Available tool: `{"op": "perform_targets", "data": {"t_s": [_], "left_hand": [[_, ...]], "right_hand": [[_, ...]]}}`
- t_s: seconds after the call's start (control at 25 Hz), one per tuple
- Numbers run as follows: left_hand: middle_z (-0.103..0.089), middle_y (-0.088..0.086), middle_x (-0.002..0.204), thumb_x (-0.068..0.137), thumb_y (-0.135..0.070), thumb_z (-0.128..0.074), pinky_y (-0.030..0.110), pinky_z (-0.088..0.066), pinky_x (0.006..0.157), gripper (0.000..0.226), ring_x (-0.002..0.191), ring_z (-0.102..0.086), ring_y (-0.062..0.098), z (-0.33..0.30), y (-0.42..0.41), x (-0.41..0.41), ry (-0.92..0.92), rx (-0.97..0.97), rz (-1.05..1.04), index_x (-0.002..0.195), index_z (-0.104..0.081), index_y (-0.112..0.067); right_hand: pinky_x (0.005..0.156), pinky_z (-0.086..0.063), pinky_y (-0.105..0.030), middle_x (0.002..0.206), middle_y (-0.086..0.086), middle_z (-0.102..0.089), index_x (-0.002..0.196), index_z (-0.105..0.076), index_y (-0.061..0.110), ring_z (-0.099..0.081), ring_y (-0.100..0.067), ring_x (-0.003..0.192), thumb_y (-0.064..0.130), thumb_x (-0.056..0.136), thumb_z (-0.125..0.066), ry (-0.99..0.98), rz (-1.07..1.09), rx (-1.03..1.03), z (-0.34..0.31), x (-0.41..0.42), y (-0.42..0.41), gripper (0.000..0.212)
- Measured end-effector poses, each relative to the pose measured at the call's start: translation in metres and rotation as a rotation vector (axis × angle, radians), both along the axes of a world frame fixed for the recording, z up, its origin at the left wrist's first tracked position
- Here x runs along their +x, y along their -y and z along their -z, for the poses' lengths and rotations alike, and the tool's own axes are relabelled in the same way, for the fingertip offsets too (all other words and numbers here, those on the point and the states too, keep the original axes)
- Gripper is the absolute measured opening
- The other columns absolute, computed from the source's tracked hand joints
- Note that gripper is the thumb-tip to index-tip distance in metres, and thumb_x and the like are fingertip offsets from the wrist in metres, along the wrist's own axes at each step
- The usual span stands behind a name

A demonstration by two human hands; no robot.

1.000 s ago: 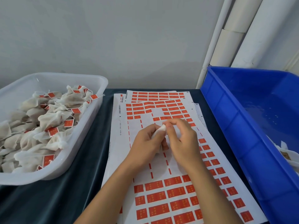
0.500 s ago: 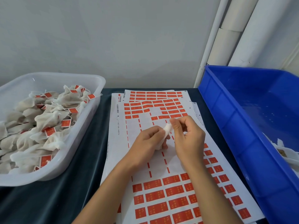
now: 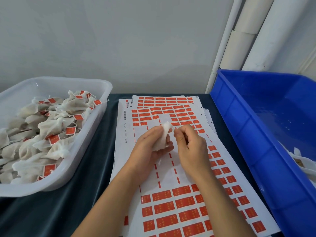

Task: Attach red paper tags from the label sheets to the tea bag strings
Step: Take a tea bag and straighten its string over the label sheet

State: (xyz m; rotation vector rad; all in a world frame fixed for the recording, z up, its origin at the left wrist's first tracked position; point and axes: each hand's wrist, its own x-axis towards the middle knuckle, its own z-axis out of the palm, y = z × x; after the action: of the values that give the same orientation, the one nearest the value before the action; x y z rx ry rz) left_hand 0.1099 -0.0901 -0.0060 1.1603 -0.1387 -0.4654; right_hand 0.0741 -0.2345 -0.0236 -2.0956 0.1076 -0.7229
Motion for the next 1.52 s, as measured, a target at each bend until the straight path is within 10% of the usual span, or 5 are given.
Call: {"op": "perform_targets", "data": {"t_s": [0.24,0.56,0.8,1.52], "left_hand": [[-0.072,0.003,0.128,0.103,-0.045,-0.058,0.049,-0.056,0.103,0.034,0.120,-0.069,0.028,0.000,0.005,-0.002,0.076,0.068,0.008,0.129,-0.070,-0.026],[-0.071,0.012,0.089,0.101,-0.039,-0.053,0.051,-0.059,0.088,0.035,0.091,-0.069,0.035,0.002,0.012,-0.006,0.361,0.427,0.025,0.079,-0.071,-0.019],[-0.069,-0.006,0.074,0.100,-0.036,-0.062,0.016,-0.050,0.061,0.022,0.067,-0.064,0.010,0.006,0.015,-0.008,0.504,0.580,0.018,0.082,-0.071,-0.025],[-0.066,-0.017,0.083,0.100,-0.032,-0.063,0.004,-0.047,0.066,0.006,0.087,-0.062,-0.006,0.013,0.021,-0.016,0.693,0.726,-0.050,0.095,-0.061,-0.034]], "right_hand": [[0.065,-0.048,-0.003,0.082,0.033,-0.055,0.096,-0.053,0.040,-0.062,0.005,0.090,0.051,0.101,-0.042,0.024,-0.062,-0.186,0.000,-0.005,0.000,0.016],[0.081,-0.047,-0.006,0.101,0.017,-0.059,0.101,-0.054,0.032,-0.060,-0.001,0.094,0.041,0.104,-0.046,0.152,-0.038,-0.170,-0.007,-0.006,0.003,0.012],[0.072,-0.054,-0.009,0.090,0.024,-0.067,0.094,-0.063,0.039,-0.066,0.004,0.095,0.056,0.095,-0.048,-0.062,-0.083,0.136,-0.013,-0.006,0.006,0.023],[0.068,-0.056,-0.016,0.087,0.021,-0.071,0.089,-0.068,0.031,-0.068,0.002,0.088,0.044,0.102,-0.057,-0.236,-0.092,0.204,-0.011,-0.004,0.019,0.022]]}}
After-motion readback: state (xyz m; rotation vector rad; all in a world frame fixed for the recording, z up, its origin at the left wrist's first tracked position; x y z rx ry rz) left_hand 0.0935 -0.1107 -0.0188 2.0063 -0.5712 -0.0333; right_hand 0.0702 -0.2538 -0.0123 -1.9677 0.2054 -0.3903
